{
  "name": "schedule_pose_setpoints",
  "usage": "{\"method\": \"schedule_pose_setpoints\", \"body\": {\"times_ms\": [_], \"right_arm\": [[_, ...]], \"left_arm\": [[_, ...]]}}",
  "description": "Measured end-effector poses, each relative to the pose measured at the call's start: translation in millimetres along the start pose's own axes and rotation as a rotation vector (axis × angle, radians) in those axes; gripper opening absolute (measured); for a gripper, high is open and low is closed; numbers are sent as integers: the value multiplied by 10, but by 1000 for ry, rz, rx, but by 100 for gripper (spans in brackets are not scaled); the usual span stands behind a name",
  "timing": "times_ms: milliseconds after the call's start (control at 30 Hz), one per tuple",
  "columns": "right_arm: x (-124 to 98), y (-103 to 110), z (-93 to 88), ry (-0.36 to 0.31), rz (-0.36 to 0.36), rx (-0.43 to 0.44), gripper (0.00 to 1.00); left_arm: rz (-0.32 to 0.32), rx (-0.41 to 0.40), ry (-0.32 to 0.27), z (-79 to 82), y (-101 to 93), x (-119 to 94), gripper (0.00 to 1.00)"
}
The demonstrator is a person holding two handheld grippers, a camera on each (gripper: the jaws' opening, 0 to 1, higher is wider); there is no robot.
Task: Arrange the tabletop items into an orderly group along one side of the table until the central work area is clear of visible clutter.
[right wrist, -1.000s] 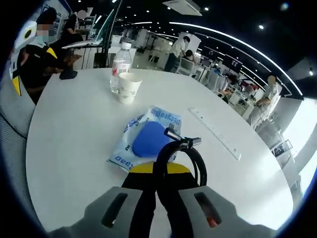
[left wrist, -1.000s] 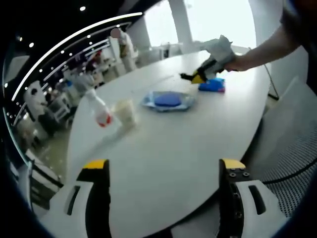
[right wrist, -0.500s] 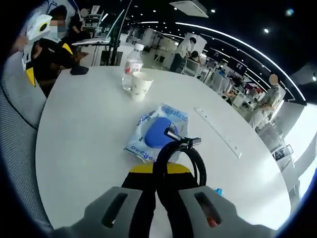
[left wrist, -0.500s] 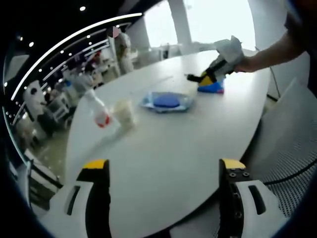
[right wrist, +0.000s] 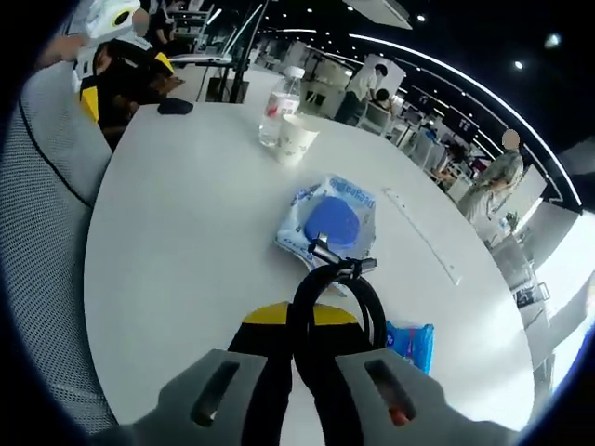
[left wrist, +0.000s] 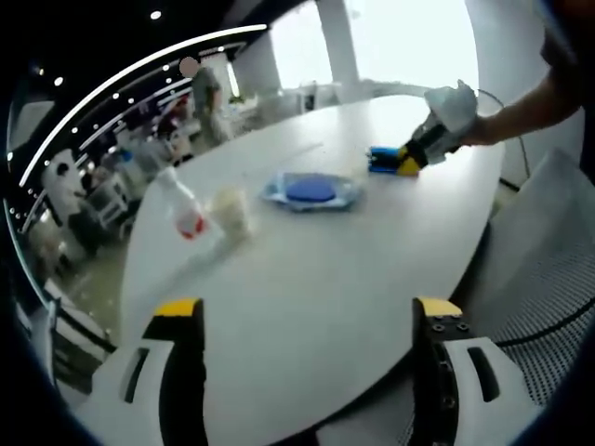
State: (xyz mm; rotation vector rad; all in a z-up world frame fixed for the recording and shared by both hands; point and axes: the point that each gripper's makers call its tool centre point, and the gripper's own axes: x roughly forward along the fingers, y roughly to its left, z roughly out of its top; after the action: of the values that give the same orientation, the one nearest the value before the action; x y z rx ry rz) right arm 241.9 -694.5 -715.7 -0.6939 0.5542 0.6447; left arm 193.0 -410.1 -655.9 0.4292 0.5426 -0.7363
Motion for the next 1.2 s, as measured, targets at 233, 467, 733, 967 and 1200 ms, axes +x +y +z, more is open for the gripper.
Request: {"method": "schedule_pose_setpoints", "body": {"times_ms": [233,467,733,967,1200], "right_arm": [[-21,131,-120,31,18,6,4],[-32,273,-237,52,51,30,4],[-25,428,-328,80,97,-9,4],[11,556,-400,112,164,45,5],[22,610,-464,137,176,45,9]], "left_arm": [[-2,4,-1,1,-11,-5,89],[-5,-5,-9,10,-17,-9,91],[9,-11,-21,23,12,-20,97],[1,-27,-31,34,3,-16,100],[-10,-29,-34,38,-18,-11,100]]}}
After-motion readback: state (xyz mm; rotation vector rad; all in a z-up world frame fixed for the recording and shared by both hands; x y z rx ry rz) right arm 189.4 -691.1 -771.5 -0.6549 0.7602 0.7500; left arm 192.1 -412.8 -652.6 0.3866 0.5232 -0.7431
